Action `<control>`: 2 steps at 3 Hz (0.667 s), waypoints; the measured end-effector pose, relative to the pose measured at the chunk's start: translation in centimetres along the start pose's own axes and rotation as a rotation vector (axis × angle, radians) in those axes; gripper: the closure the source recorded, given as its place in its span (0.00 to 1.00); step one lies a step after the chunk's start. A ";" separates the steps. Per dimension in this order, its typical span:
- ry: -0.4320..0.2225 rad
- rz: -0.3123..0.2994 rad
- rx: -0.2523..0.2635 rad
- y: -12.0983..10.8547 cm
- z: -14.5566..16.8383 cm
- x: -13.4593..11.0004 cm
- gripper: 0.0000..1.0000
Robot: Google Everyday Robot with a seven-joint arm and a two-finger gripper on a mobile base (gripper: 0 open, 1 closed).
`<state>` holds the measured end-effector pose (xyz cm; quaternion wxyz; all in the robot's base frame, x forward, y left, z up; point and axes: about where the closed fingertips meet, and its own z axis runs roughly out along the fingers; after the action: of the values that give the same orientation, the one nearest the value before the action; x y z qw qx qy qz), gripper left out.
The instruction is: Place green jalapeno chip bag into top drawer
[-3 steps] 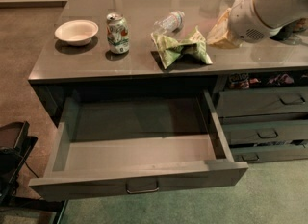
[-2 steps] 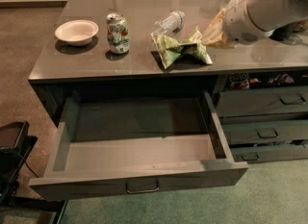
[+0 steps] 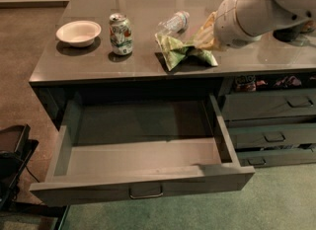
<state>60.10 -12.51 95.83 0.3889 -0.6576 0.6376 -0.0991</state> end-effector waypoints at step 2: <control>-0.013 -0.061 -0.011 -0.6 2.8 0.0 0.11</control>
Offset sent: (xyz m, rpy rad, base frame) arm 0.0378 0.0115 -0.0253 -0.0429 -0.0251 0.0811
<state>62.35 -11.53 94.33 0.3862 -0.6796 0.6151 -0.1031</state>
